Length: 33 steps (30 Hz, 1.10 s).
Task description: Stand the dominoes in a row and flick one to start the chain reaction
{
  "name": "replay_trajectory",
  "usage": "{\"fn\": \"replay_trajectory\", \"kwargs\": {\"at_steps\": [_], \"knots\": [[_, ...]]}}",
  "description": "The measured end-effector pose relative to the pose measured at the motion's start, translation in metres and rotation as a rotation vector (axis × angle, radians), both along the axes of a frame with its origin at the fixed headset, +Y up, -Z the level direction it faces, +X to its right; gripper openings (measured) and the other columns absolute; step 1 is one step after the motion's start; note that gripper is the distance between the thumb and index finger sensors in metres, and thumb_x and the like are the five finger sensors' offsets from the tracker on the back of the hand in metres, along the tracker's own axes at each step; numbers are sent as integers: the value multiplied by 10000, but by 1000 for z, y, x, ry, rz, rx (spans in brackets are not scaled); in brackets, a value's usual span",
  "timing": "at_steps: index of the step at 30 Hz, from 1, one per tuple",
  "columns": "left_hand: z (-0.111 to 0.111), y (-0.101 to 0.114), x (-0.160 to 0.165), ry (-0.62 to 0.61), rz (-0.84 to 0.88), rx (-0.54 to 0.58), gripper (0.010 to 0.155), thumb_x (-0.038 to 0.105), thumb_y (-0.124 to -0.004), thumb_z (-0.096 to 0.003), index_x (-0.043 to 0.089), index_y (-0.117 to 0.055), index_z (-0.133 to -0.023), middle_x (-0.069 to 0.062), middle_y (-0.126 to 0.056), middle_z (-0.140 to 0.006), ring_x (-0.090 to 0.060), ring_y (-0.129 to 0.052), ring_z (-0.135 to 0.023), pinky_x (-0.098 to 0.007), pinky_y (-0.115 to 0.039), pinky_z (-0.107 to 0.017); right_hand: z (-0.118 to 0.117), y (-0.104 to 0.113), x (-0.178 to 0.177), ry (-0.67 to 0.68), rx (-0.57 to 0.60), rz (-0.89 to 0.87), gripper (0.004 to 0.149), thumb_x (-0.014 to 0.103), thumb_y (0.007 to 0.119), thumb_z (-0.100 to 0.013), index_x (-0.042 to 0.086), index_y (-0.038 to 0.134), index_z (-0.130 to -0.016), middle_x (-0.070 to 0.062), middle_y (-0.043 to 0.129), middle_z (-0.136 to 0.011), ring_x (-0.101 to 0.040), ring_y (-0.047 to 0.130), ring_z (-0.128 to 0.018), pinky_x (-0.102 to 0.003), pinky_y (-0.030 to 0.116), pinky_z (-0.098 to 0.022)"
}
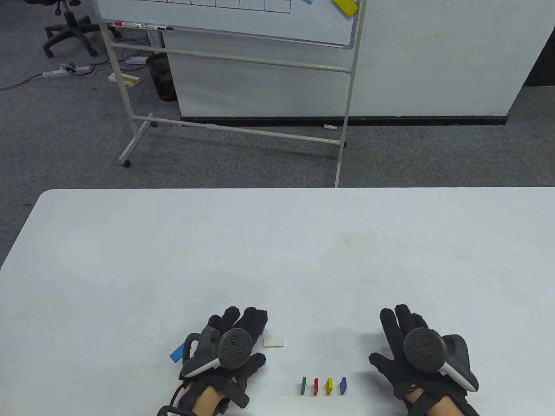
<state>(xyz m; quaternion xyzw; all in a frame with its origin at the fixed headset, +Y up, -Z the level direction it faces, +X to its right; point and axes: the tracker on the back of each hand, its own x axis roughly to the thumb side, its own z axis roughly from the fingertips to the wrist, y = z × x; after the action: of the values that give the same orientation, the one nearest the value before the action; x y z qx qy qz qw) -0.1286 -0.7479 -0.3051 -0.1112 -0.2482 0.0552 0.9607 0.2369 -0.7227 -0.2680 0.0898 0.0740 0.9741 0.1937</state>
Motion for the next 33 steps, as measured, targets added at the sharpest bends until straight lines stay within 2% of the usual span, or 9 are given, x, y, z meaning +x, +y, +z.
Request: {"fn": "replay_trajectory", "kwargs": {"at_steps": [2, 8, 10, 12, 18, 22, 25, 28, 33], "knots": [[-9, -2, 15, -52, -91, -47, 904, 523, -847, -492, 326, -209, -1101, 37, -380, -1189, -445, -323, -1100, -689, -288, -723, 1, 2, 1, -11, 5, -13, 929, 574, 783, -493, 207, 214, -1129, -172, 115, -1161, -558, 230, -1072, -790, 279, -656], [-26, -10, 54, -174, -289, 39, 842, 456, -881, -473, 335, -323, -1091, 59, -627, -1104, -380, -501, -1067, -660, -342, -728, 1, 1, 3, 3, -9, -47, 926, 573, 783, -494, 203, 219, -1130, -177, 121, -1161, -564, 229, -1068, -789, 280, -656], [-27, -7, 59, -201, -248, 102, 841, 426, -942, -455, 313, -409, -1096, 42, -749, -1031, -350, -606, -1012, -662, -361, -725, 1, 1, 3, 9, -10, -51, 927, 572, 784, -493, 203, 221, -1130, -175, 124, -1161, -556, 232, -1072, -789, 280, -656], [-25, -7, 61, -237, -246, 181, 770, 403, -937, -454, 308, -501, -1082, 48, -836, -950, -290, -724, -928, -653, -418, -725, 1, 3, 4, 11, -1, -56, 928, 572, 784, -493, 200, 222, -1131, -172, 126, -1162, -547, 237, -1077, -789, 281, -656], [-18, -11, 64, -303, -250, 220, 750, 382, -929, -452, 185, -564, -1077, -65, -879, -886, -316, -807, -747, -684, -426, -712, 2, 6, 4, 18, 8, -81, 924, 571, 785, -493, 196, 233, -1132, -177, 141, -1163, -557, 245, -1072, -789, 284, -656], [-13, 9, 56, -276, -131, 230, 745, 387, -904, -445, 135, -584, -1069, -109, -860, -874, -348, -799, -679, -706, -425, -695, 1, 5, 4, 23, 1, -90, 921, 571, 783, -494, 198, 233, -1132, -184, 138, -1162, -551, 250, -1075, -789, 284, -657], [-5, 34, 49, -277, -40, 222, 670, 375, -879, -452, 207, -649, -1059, -134, -858, -869, -362, -793, -652, -717, -420, -688, 2, 5, 5, 25, -2, -97, 921, 572, 783, -494, 196, 234, -1132, -175, 140, -1163, -551, 252, -1075, -789, 284, -656], [10, 54, 45, -290, -9, 231, 525, 367, -862, -455, 214, -826, -955, -149, -859, -859, -367, -791, -634, -724, -419, -685, 2, 6, 7, 21, 2, -106, 920, 571, 783, -494, 196, 235, -1132, -175, 142, -1163, -556, 252, -1072, -789, 284, -656], [44, 71, 40, -285, 123, 269, 479, 376, -836, -450, 136, -834, -865, -132, -899, -806, -367, -813, -626, -724, -435, -684, 1, 6, 11, 18, 6, -118, 918, 570, 782, -494, 195, 240, -1132, -192, 141, -1159, -557, 257, -1071, -790, 285, -655]]}}
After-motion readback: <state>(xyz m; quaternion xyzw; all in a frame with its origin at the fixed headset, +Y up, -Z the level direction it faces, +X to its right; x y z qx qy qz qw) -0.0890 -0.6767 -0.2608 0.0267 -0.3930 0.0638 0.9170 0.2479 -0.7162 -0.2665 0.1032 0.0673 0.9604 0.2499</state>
